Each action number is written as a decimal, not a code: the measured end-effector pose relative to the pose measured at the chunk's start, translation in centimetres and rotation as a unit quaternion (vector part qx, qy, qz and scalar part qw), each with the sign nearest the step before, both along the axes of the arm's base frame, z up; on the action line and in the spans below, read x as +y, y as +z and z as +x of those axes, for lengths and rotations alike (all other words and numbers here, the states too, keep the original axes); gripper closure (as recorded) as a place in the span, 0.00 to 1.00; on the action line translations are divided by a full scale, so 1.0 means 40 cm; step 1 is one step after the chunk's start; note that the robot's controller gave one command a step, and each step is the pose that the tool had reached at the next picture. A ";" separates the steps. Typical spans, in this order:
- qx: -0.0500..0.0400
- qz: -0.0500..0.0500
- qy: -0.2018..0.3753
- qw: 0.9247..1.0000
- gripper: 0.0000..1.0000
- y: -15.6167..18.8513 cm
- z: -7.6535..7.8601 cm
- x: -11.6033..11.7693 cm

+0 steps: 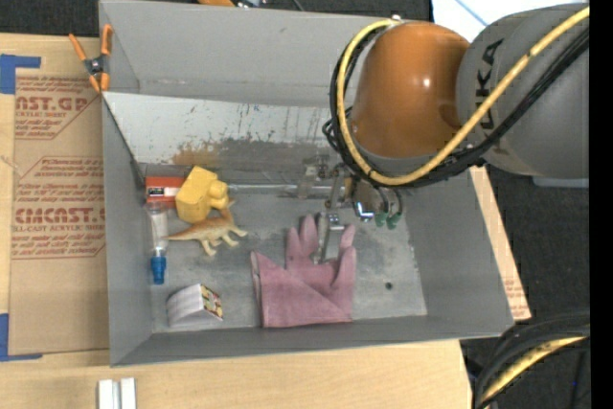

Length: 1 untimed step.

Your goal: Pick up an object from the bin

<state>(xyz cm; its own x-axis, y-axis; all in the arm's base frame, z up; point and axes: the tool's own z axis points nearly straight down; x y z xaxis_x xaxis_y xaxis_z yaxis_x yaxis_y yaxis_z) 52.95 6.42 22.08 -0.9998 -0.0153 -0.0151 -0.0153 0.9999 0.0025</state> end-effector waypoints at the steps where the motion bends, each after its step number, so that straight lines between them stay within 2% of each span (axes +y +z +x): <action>1: 0.007 -0.001 -0.007 1.000 0.00 -0.076 0.012 -0.022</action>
Offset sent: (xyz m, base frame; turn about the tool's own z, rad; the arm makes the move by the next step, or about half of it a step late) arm -0.0077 -0.0096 -0.0026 0.0981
